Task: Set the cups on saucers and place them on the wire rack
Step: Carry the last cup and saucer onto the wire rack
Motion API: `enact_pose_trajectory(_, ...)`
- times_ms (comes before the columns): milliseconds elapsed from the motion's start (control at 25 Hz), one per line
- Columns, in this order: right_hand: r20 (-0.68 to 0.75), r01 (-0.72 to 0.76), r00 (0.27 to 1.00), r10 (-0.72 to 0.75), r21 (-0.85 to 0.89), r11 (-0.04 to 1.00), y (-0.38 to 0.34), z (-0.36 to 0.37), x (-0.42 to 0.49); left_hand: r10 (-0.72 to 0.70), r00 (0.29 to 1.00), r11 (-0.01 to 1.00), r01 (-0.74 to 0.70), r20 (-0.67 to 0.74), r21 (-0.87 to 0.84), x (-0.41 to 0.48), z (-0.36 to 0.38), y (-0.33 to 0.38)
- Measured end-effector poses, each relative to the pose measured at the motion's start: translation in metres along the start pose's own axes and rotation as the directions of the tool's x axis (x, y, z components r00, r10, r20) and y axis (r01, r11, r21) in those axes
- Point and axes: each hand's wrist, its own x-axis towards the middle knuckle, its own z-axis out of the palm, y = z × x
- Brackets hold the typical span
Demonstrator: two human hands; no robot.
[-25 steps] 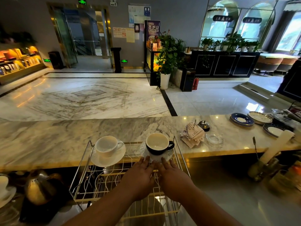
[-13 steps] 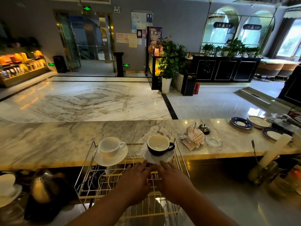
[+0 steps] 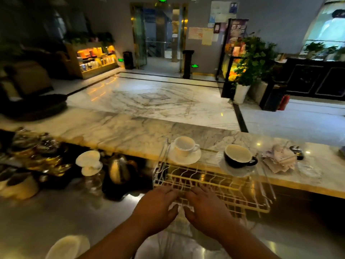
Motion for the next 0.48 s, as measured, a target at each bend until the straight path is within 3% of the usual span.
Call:
enact_pose_trajectory(240, 0.135, 0.102, 0.984, -0.12, 0.134, 0.986, -0.084, 0.061, 0.032, -0.337, 0.936, 0.942, 0.335, 0.102, 0.034, -0.094, 0.007, -0.087)
enact_pose_trajectory(480, 0.34, 0.173, 0.917, -0.209, 0.134, 0.976, -0.16, 0.131, 0.064, -0.567, 0.823, 0.824, 0.567, 0.042, 0.006, -0.191, 0.013, -0.178)
